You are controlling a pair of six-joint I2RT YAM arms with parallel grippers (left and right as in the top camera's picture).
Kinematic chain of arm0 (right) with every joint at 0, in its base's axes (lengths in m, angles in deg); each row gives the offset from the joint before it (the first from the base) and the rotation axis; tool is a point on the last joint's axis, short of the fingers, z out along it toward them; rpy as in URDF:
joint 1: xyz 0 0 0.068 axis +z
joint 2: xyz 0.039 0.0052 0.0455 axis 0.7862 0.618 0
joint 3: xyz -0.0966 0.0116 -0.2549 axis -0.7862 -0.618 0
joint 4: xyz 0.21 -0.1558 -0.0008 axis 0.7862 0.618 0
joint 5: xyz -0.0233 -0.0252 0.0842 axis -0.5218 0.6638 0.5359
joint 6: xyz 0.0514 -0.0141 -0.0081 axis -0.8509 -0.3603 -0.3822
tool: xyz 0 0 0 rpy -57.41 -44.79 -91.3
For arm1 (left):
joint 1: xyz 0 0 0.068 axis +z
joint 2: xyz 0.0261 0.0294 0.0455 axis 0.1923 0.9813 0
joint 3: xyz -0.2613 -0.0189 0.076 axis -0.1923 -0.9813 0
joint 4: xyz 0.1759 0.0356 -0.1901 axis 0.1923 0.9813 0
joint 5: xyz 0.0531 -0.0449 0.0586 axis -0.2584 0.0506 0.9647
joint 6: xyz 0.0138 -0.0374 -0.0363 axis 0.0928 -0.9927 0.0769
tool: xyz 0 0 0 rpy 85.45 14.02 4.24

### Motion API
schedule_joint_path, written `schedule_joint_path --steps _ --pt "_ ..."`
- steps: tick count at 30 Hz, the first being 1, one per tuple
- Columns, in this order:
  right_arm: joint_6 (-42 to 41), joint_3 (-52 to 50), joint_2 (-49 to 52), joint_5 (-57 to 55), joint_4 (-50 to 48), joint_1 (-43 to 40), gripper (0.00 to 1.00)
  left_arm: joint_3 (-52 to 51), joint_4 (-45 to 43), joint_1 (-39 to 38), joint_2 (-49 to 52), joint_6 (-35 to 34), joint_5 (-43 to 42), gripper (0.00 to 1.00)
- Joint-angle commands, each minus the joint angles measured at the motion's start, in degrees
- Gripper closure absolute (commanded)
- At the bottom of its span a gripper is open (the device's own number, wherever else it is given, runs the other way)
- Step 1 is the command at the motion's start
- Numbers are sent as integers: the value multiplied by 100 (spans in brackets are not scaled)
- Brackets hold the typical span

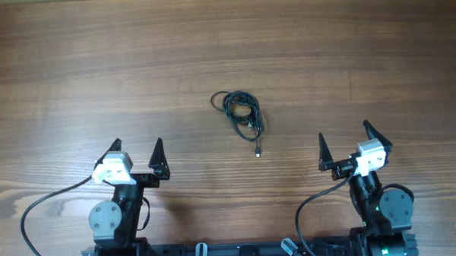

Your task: Untangle cables

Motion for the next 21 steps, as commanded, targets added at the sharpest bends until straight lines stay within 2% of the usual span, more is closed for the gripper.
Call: schedule_joint_path --steps 1,21 --pt "48 -7 -9 -74 -17 22 0 -33 11 9 -35 7 -109 0" --pt "48 -7 -9 -76 -17 22 0 -33 11 9 -35 7 -109 0"
